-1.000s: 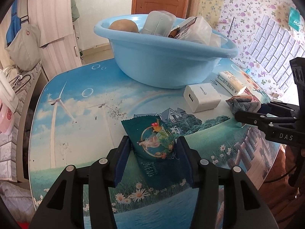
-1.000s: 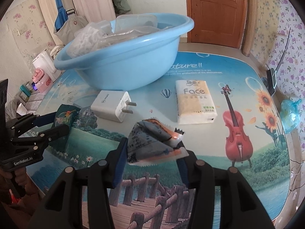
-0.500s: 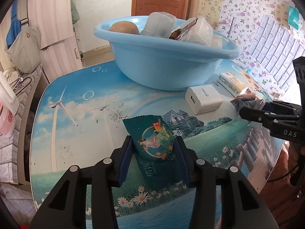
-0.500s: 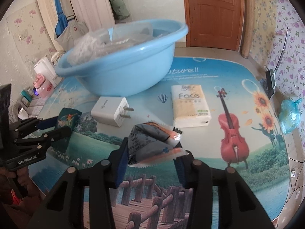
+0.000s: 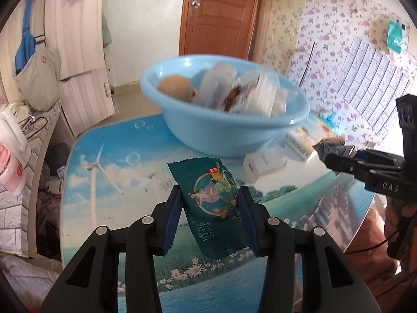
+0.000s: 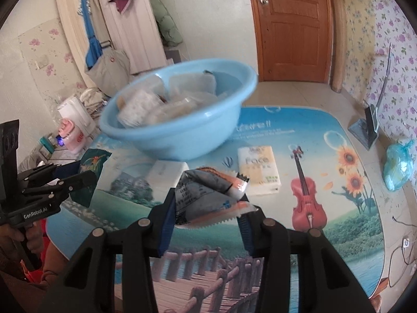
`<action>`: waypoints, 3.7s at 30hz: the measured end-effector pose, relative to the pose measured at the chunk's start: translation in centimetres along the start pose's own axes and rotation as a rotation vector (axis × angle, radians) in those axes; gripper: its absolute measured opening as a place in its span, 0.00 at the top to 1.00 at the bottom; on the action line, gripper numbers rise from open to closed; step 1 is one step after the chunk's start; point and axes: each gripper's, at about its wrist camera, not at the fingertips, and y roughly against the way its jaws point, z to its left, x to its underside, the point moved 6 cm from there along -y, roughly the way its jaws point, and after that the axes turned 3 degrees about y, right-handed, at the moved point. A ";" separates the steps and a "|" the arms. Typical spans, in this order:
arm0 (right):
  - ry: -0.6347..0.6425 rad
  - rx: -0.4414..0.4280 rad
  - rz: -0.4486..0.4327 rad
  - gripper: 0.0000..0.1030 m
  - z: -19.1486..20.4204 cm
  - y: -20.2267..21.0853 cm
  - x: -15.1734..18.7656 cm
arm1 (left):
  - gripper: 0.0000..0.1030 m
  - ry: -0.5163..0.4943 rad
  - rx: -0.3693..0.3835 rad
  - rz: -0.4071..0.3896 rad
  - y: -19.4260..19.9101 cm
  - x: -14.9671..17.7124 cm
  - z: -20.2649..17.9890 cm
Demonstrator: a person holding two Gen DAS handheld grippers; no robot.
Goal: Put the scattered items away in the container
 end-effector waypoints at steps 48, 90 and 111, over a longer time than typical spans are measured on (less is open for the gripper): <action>-0.003 -0.068 -0.072 0.59 0.0 -0.2 -5.6 | 0.25 -0.076 0.075 0.186 -6.6 1.5 -2.8; -0.102 0.011 -0.051 0.59 -4.2 2.2 -1.1 | 0.29 -0.239 0.202 0.108 -5.0 2.9 -6.5; -0.187 0.052 -0.044 0.59 -8.6 3.2 1.4 | 0.18 -0.465 0.311 0.187 -7.5 3.8 -14.2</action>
